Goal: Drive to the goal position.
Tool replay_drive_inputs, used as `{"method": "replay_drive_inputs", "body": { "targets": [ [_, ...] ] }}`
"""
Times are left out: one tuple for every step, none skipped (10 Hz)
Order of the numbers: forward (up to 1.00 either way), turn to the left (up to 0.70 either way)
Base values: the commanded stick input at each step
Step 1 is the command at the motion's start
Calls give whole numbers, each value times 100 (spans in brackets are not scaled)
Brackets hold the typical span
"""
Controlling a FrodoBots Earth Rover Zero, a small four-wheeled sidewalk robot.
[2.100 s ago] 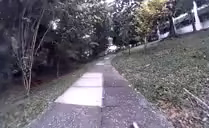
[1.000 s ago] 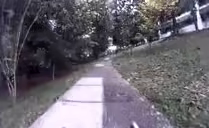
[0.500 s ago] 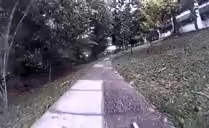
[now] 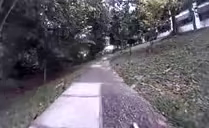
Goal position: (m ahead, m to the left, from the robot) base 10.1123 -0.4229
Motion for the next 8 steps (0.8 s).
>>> {"method": "replay_drive_inputs", "body": {
  "targets": [
    [70, 1],
    [70, 1],
    [70, 1],
    [70, 1],
    [70, 1],
    [70, 1],
    [70, -10],
    [70, -13]
  ]
}}
